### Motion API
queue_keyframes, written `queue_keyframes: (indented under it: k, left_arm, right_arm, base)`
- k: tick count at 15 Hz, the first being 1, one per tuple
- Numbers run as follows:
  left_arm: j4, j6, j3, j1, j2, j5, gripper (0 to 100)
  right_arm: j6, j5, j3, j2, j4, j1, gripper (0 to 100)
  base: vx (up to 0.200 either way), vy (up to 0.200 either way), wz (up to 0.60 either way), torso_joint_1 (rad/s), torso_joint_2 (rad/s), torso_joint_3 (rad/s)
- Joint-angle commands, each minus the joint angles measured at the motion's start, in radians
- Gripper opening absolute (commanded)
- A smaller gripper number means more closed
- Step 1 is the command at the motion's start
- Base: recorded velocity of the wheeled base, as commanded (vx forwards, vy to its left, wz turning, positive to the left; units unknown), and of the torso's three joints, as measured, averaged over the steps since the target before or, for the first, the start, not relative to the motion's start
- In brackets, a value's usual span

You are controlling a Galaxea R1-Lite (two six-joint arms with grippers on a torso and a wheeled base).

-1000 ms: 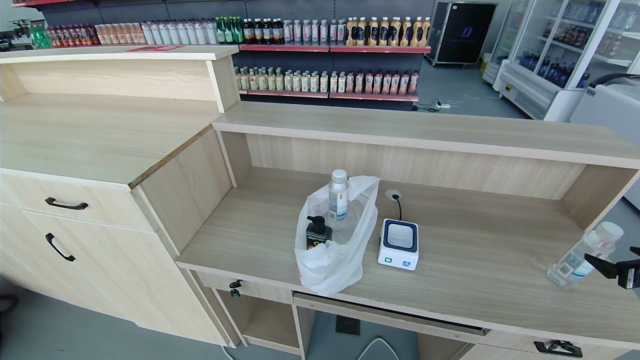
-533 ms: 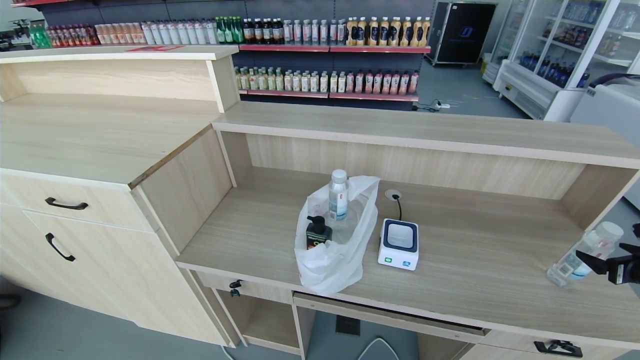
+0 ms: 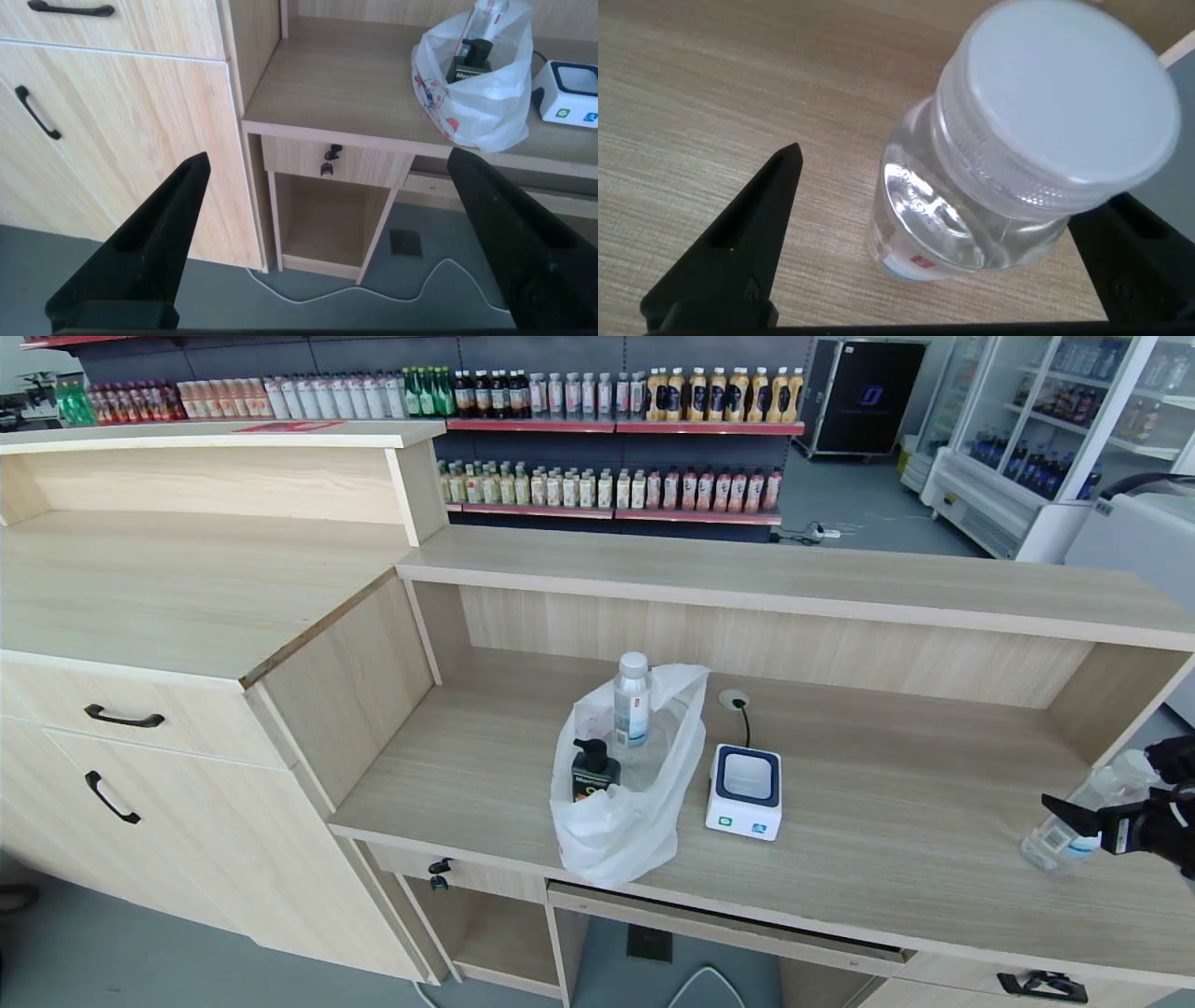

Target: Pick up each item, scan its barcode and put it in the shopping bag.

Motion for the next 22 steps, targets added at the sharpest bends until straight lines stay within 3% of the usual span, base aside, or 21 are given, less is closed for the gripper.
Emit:
queue_keyframes:
  k: [1, 12, 13, 22]
  left_arm:
    - [0.0, -0.001, 0.0, 0.0, 0.0, 0.0, 100]
    - [0.0, 0.0, 0.0, 0.0, 0.0, 0.0, 100]
    - [0.0, -0.001, 0.0, 0.0, 0.0, 0.0, 100]
    - [0.0, -0.001, 0.0, 0.0, 0.0, 0.0, 100]
  right_arm:
    - [-0.001, 0.0, -0.001, 0.009, -0.001, 0.008, 100]
    - [-0.012, -0.001, -0.046, 0.06, -0.041, 0.057, 100]
    - [-0.012, -0.001, -0.049, 0.06, -0.045, 0.057, 0]
    - [-0.007, -0.006, -0.054, 0.067, -0.042, 0.051, 0]
  base:
    - [0.0, 0.0, 0.0, 0.0, 0.0, 0.0]
    - [0.0, 0.0, 0.0, 0.0, 0.0, 0.0]
    - [0.0, 0.0, 0.0, 0.0, 0.0, 0.0]
    - [0.0, 0.0, 0.0, 0.0, 0.0, 0.0]
